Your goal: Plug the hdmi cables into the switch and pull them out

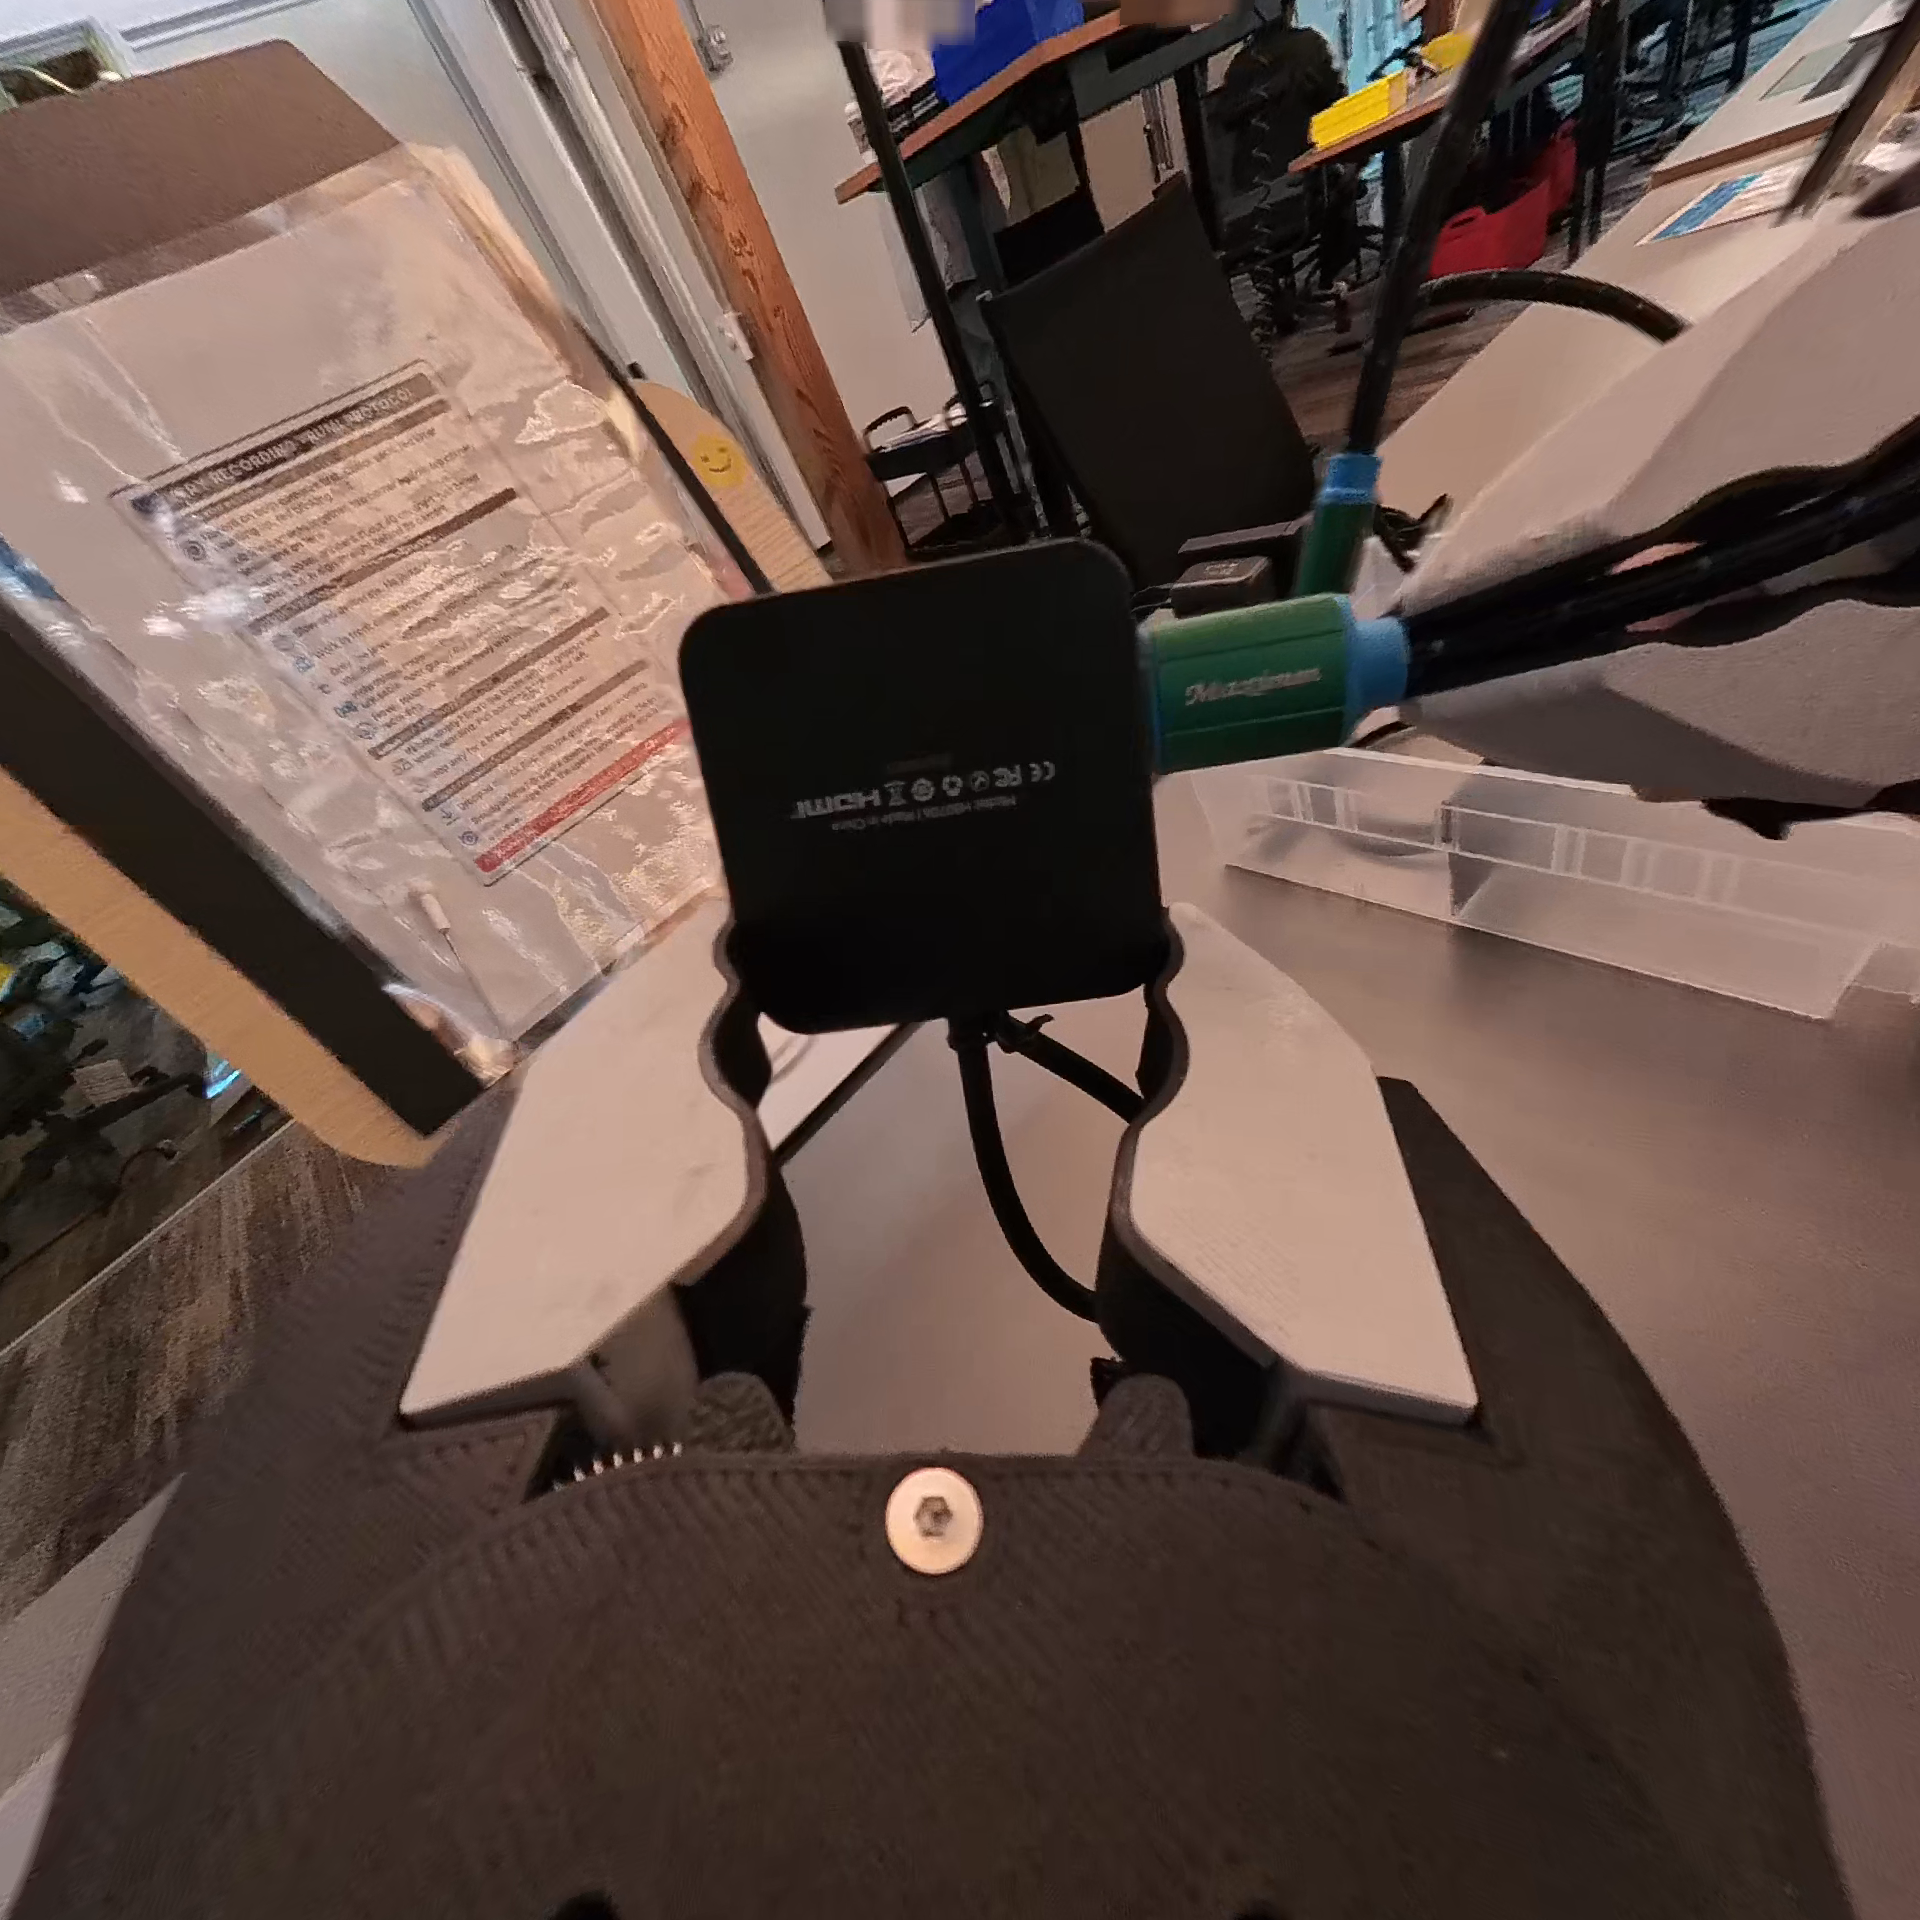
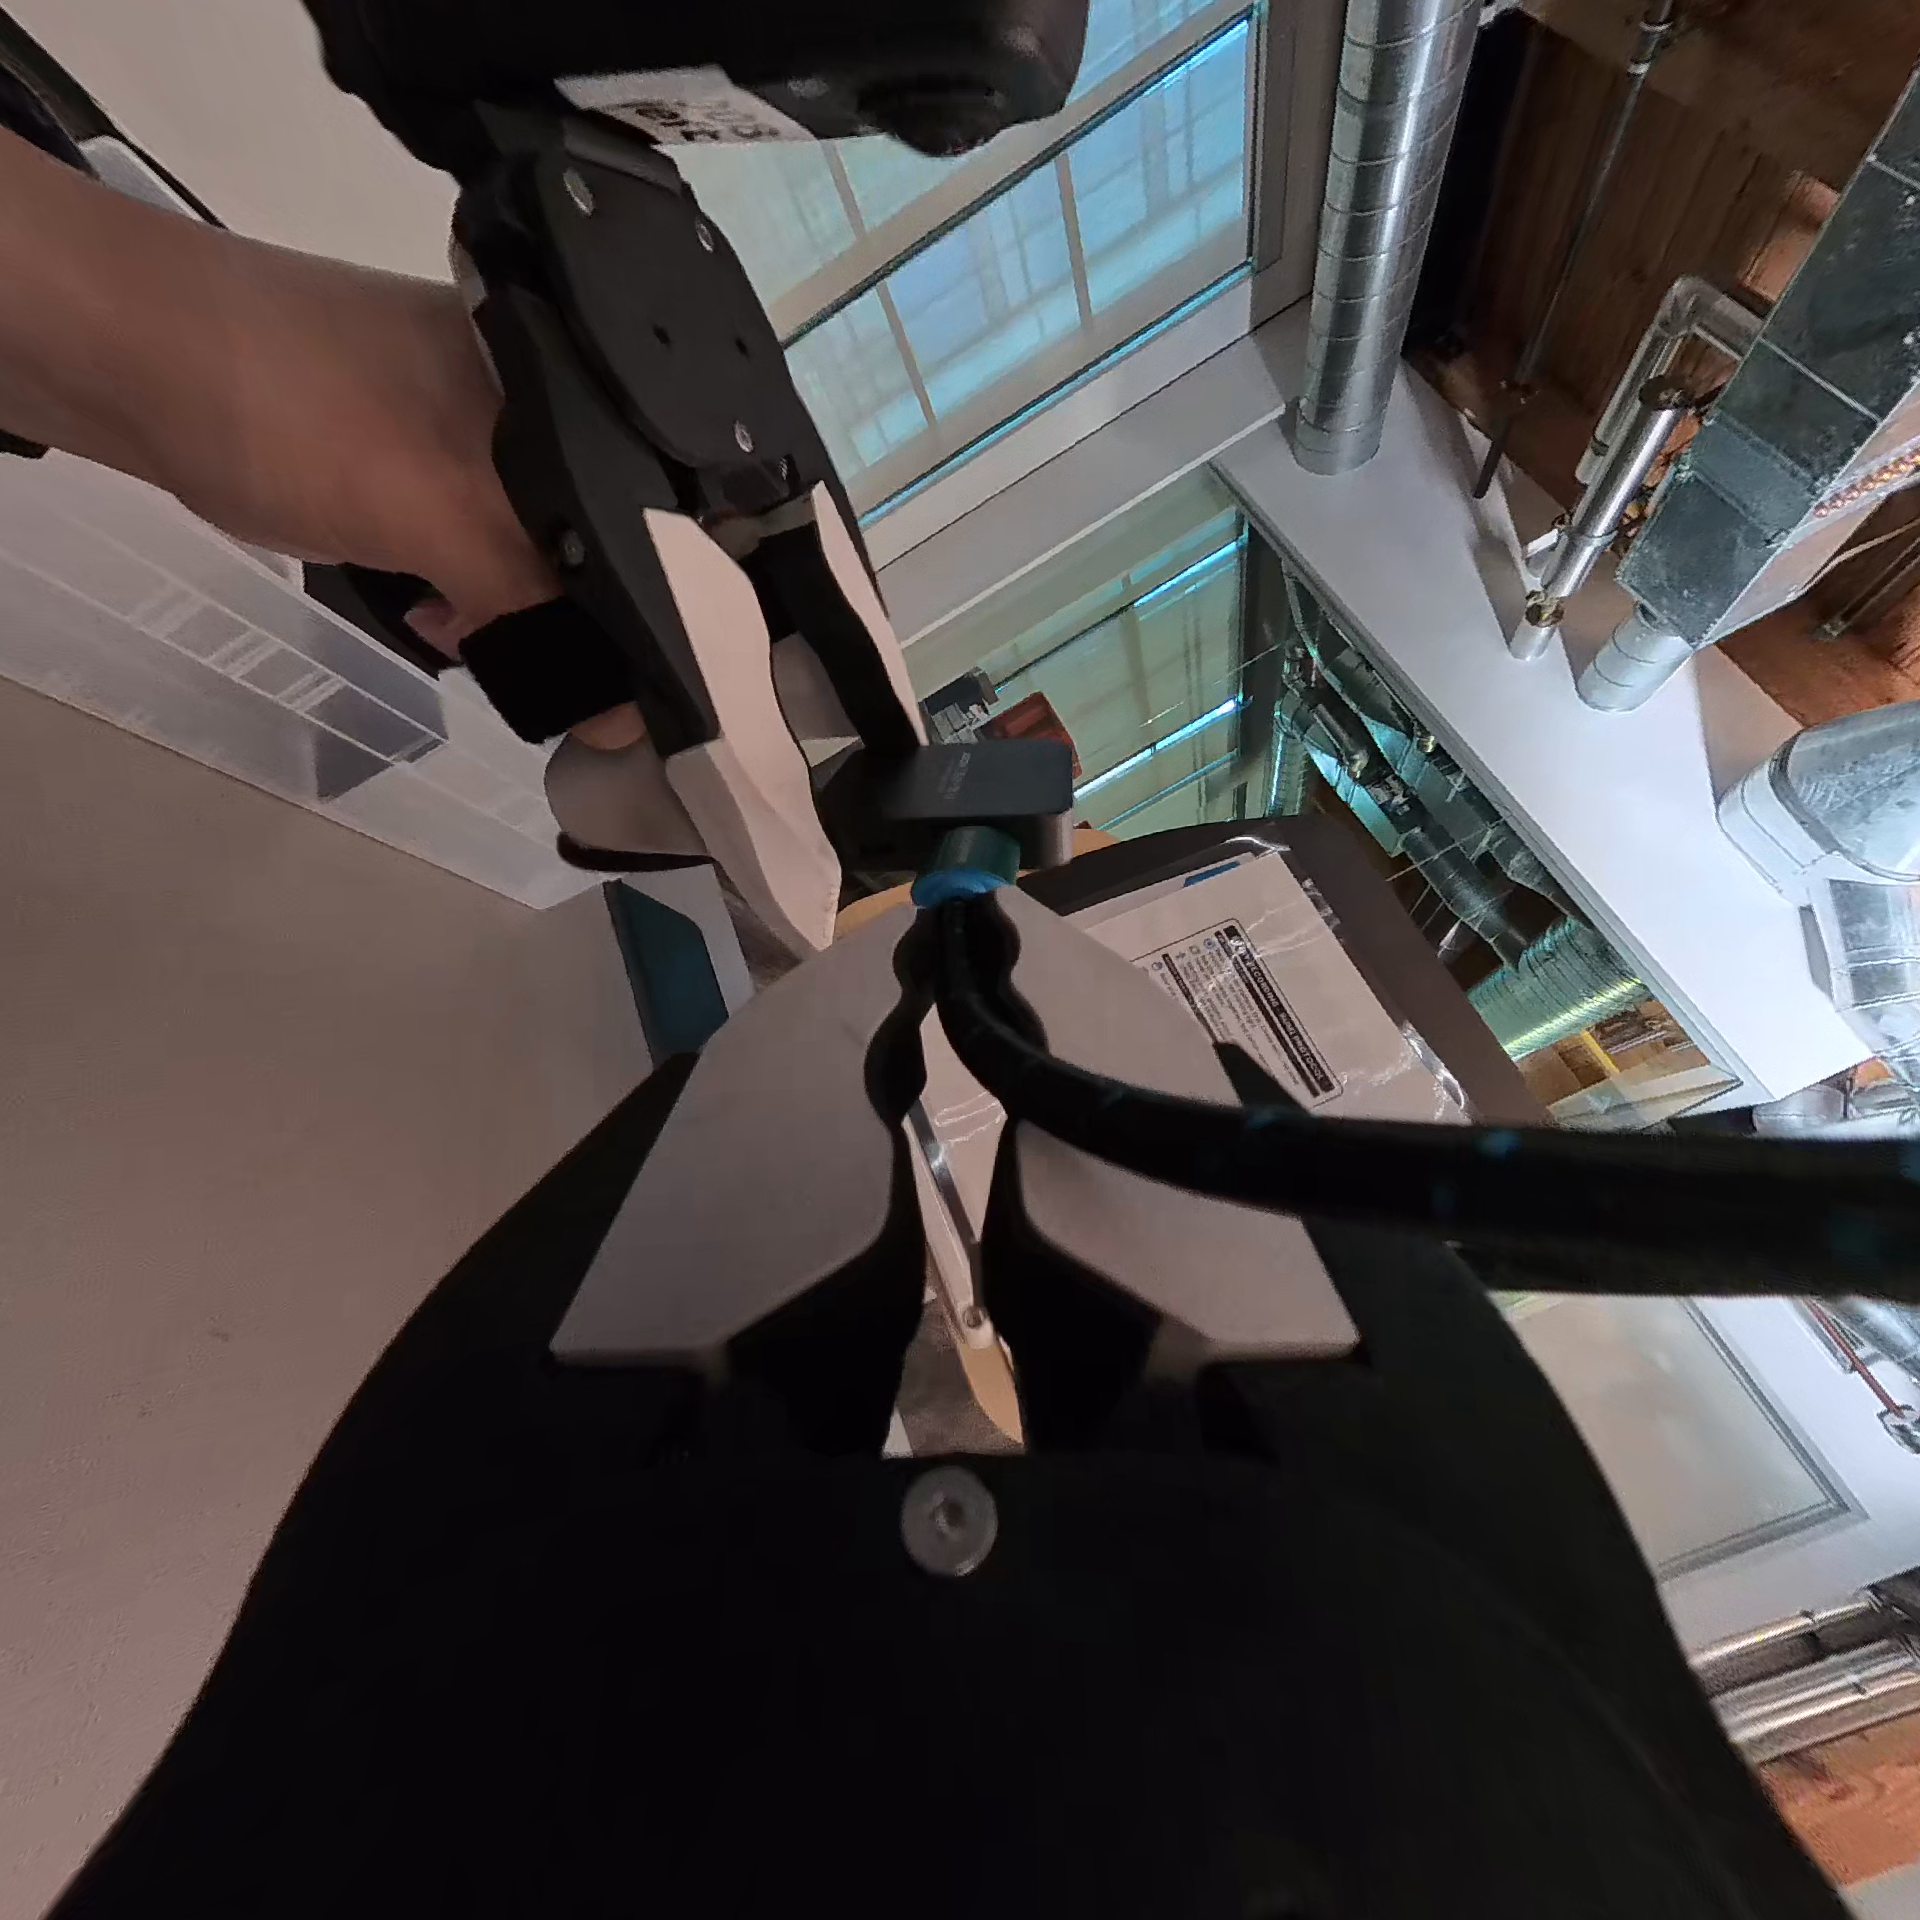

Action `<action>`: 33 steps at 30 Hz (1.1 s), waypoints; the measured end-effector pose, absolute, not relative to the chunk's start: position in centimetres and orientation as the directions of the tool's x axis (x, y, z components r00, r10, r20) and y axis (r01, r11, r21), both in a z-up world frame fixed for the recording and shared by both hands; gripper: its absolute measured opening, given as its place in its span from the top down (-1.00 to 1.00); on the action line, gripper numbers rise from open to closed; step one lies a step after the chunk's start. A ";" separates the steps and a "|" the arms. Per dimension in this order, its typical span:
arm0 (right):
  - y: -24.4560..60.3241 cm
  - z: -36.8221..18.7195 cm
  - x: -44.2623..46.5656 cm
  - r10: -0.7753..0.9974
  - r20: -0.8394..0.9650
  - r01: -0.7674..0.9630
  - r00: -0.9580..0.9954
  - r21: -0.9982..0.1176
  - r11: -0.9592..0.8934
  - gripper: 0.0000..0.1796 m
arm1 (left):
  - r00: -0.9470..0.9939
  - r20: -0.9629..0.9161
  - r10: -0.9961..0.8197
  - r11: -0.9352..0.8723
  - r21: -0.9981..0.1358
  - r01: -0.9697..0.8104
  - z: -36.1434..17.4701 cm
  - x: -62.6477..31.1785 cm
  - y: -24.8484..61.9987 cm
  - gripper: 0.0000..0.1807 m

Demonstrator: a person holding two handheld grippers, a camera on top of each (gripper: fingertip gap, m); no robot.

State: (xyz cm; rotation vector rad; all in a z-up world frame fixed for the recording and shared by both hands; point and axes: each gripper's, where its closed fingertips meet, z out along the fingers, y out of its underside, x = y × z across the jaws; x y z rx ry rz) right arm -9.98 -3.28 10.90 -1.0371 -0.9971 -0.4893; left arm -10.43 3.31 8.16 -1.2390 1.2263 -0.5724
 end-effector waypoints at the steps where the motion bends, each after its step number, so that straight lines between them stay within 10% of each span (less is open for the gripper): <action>1: -3.3 10.9 -10.0 0.099 0.863 0.746 0.495 -0.481 0.461 0.91 | 0.315 -0.381 -0.869 0.303 -0.914 -0.268 8.2 -10.4 3.3 0.23; 21: -5.3 12.6 -9.8 -0.045 0.826 0.640 0.562 -0.400 0.656 0.92 | 0.465 -0.628 -0.624 0.547 -0.776 -0.315 12.2 -11.6 1.4 0.23; 33: -1.4 9.0 -9.9 0.260 0.719 0.537 0.644 -0.668 0.515 0.85 | 0.521 -0.627 -0.580 0.520 -0.777 -0.355 12.6 -13.4 4.8 0.22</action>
